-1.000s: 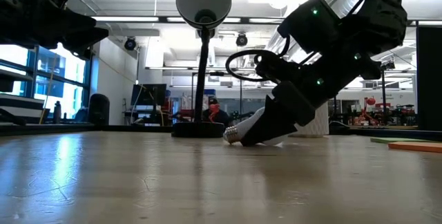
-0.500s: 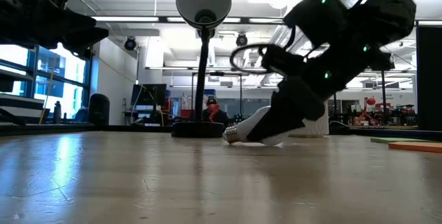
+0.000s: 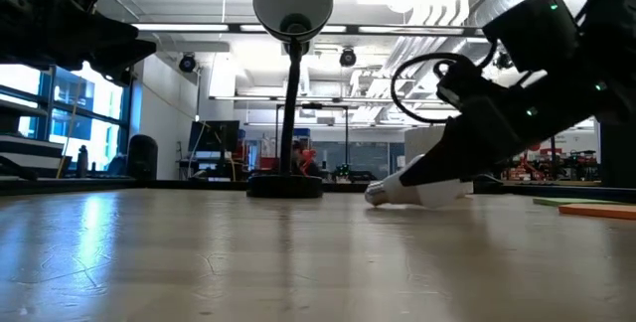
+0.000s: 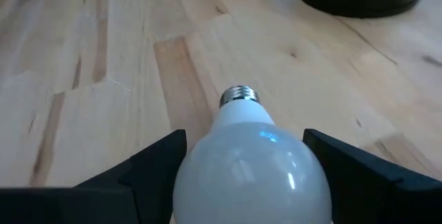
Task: Screw lightbulb
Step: Insert the lightbulb into the desk lamp
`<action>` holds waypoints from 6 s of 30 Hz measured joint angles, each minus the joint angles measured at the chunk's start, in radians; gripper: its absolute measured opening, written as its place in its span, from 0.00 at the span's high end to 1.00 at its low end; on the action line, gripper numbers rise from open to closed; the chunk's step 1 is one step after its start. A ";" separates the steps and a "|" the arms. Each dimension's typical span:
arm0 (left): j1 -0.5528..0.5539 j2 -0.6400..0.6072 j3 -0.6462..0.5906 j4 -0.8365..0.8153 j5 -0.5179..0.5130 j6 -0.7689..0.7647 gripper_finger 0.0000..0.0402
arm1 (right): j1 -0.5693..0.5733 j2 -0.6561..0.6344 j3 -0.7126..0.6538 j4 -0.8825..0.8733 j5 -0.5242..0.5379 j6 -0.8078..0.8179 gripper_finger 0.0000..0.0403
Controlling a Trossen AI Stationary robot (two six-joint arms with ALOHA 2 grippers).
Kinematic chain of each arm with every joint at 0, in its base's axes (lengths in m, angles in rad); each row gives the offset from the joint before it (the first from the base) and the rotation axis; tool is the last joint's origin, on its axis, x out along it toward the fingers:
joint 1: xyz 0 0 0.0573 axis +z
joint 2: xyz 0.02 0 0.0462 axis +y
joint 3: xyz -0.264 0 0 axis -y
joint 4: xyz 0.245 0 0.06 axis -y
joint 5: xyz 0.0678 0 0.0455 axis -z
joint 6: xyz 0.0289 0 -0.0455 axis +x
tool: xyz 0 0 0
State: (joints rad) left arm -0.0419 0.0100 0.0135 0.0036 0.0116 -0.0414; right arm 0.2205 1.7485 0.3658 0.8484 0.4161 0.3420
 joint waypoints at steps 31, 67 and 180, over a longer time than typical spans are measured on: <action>0.000 0.000 0.000 0.000 0.000 0.000 0.60 | -0.055 -0.094 0.184 -0.195 -0.093 -0.213 0.24; 0.000 0.000 0.000 0.000 0.000 0.000 0.60 | 0.065 -0.047 -0.032 -0.236 0.059 0.088 0.24; 0.000 0.000 0.000 0.000 0.000 0.000 0.60 | 0.118 0.002 0.012 -0.079 0.190 0.041 0.27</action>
State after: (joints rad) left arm -0.0418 0.0101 0.0135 0.0036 0.0113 -0.0414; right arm 0.3386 1.7509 0.3782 0.7695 0.6063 0.3834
